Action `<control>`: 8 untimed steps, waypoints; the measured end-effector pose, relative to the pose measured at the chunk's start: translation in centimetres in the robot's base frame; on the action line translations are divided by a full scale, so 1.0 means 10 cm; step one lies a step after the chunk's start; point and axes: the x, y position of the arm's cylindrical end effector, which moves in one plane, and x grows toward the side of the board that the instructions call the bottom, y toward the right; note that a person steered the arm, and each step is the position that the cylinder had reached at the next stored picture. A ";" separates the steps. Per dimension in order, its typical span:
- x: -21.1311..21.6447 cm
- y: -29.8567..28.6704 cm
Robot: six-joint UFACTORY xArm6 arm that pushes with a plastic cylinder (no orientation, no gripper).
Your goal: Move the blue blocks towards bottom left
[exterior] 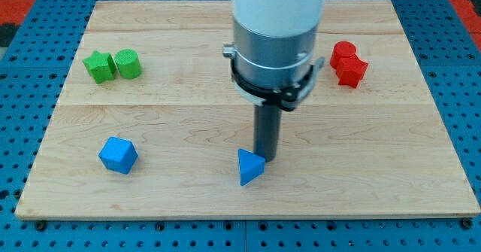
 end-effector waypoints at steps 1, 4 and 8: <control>0.20 0.11; 0.12 -0.60; -0.38 -1.96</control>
